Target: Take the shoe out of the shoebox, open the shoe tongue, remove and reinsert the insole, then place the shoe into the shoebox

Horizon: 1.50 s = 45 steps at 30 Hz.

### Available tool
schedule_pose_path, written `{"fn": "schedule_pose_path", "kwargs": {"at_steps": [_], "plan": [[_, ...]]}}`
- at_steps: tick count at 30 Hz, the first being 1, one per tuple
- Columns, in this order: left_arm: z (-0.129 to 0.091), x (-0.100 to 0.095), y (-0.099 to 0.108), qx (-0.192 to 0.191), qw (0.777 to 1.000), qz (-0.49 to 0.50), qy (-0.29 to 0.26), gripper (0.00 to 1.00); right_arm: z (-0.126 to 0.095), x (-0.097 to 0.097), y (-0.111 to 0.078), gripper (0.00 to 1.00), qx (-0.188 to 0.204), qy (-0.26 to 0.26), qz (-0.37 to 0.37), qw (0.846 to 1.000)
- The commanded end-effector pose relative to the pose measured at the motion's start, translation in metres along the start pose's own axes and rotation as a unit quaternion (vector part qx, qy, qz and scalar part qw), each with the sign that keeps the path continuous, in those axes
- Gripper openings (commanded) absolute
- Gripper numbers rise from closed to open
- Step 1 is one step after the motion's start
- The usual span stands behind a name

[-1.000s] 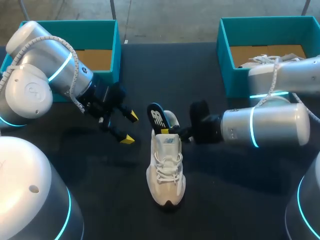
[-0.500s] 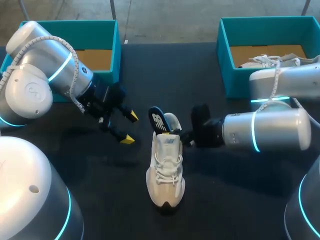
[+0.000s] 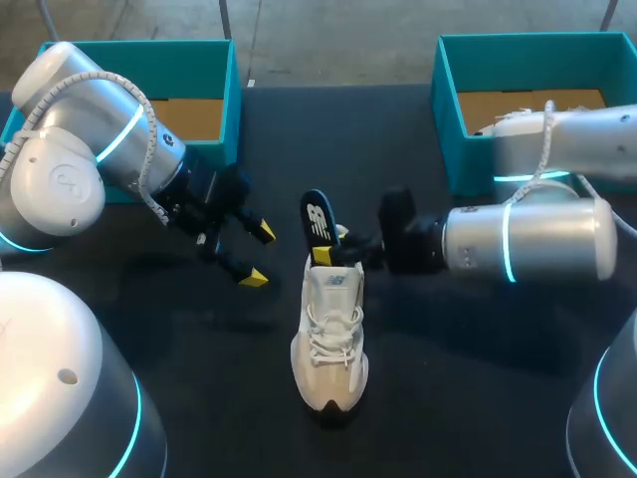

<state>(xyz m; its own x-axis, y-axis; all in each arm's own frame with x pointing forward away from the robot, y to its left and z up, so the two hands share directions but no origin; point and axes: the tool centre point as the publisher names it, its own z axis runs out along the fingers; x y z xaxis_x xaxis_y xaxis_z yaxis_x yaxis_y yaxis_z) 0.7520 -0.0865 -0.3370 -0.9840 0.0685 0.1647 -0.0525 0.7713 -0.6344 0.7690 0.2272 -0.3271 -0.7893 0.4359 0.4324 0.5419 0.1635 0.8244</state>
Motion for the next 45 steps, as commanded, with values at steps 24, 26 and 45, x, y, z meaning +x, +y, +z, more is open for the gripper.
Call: {"fn": "schedule_pose_path", "kwargs": {"at_steps": [24, 26, 45], "plan": [[0.0, 0.0, 0.0, -0.001, 1.0, 0.0, 0.0, 1.0, 0.013, -0.013, 0.051, 0.0, -0.092, 0.311, -0.013, 0.946], [0.0, 0.0, 0.0, -0.001, 1.0, 0.0, 0.0, 1.0, 0.015, -0.014, 0.056, 0.0, -0.089, 0.312, -0.018, 0.946], [0.0, 0.0, 0.0, -0.001, 1.0, 0.0, 0.0, 1.0, 0.017, -0.021, 0.051, 0.22, -0.053, 0.299, -0.008, 0.953]]}}
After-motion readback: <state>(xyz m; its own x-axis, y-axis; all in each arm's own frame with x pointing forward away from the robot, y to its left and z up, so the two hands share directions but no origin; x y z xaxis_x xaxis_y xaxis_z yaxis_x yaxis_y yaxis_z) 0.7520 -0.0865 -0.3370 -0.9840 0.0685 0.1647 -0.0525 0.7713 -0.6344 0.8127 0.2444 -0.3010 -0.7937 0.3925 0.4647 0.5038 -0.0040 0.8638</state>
